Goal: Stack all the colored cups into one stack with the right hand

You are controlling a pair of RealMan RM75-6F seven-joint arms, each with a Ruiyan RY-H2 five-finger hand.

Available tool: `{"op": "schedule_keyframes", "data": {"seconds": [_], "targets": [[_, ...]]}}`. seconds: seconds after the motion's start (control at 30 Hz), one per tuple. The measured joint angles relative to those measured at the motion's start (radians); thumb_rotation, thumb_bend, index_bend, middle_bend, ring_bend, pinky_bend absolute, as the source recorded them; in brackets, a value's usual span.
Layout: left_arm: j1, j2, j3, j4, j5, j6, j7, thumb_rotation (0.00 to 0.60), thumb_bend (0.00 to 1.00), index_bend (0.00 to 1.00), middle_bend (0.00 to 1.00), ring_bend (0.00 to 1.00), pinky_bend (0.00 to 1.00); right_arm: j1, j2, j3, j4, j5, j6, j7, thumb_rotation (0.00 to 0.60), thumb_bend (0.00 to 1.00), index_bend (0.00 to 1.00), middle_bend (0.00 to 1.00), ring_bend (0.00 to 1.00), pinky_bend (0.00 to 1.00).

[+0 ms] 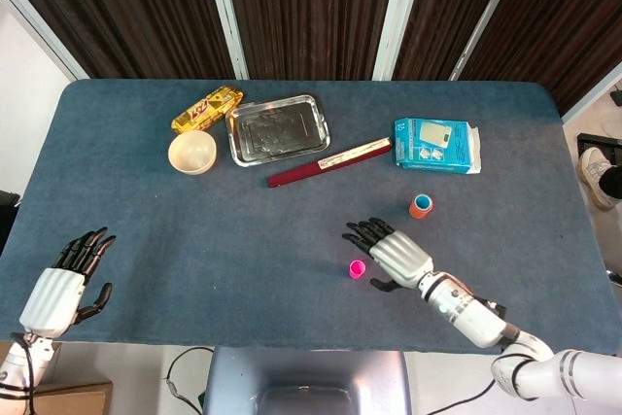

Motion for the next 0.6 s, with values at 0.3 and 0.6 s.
{"op": "schedule_keyframes", "data": {"seconds": [0.3, 0.6], "targets": [[0.013, 0.015, 0.0, 0.002, 0.005, 0.027, -0.019, 0.6, 0.47, 0.0, 0.0, 0.0, 0.13, 0.02, -0.058, 0.01, 0.045, 0.077, -0.028, -0.098, 0.6, 0.41, 0.41, 0.0, 0.0, 0.0], [0.008, 0.01, -0.002, 0.004, 0.006, 0.021, -0.013, 0.6, 0.47, 0.0, 0.0, 0.0, 0.13, 0.035, -0.089, 0.016, 0.071, 0.115, -0.048, -0.113, 0.6, 0.41, 0.53, 0.0, 0.0, 0.0]]}}
